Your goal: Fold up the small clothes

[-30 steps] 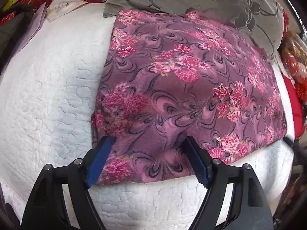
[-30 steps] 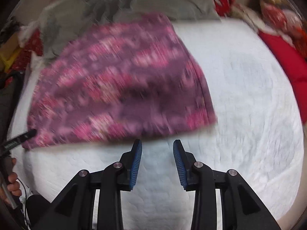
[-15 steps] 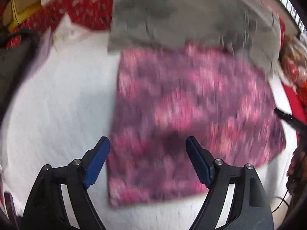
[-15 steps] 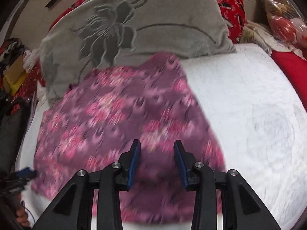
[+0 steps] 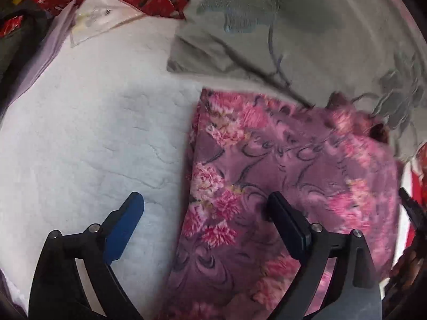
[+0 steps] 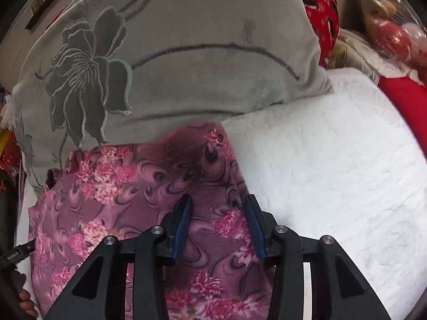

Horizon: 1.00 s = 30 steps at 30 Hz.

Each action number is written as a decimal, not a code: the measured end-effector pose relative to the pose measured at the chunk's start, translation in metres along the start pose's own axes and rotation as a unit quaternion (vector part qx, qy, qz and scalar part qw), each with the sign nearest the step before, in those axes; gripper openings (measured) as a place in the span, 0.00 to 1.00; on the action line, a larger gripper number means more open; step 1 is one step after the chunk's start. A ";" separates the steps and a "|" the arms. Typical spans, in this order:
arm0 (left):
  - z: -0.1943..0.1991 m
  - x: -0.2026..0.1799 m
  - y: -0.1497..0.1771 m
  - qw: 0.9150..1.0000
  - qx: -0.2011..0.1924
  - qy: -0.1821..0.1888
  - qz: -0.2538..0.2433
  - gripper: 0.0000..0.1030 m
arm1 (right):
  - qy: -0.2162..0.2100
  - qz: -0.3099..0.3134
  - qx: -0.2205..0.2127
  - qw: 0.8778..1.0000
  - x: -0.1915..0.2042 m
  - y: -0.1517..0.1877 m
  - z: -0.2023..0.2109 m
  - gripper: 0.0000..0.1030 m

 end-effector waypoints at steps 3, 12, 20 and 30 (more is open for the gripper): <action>0.017 -0.001 0.007 0.999 -0.026 0.024 0.010 0.92 | -0.039 -0.010 -0.030 0.999 0.001 0.003 0.020 0.41; 0.042 0.000 0.033 0.999 -0.009 0.049 0.006 0.92 | -0.059 0.073 -0.012 0.995 0.031 0.035 0.048 0.53; 0.032 -0.003 0.065 0.999 0.040 0.009 -0.030 0.93 | 0.011 0.211 -0.008 0.977 0.068 0.087 0.050 0.61; 0.069 0.066 0.048 0.993 0.055 0.074 0.071 0.93 | -0.072 0.365 -0.075 0.925 0.172 0.170 0.151 0.62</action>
Point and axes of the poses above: each gripper's, at about its wrist camera, not at the fingertips, and z roughly against the way its jaws point, x to its left, y to its underside, the point moved 4 cm from there along -z, roughly the way its jaws point, and after that the axes turned 15 degrees about y, right-handed, at the moved point
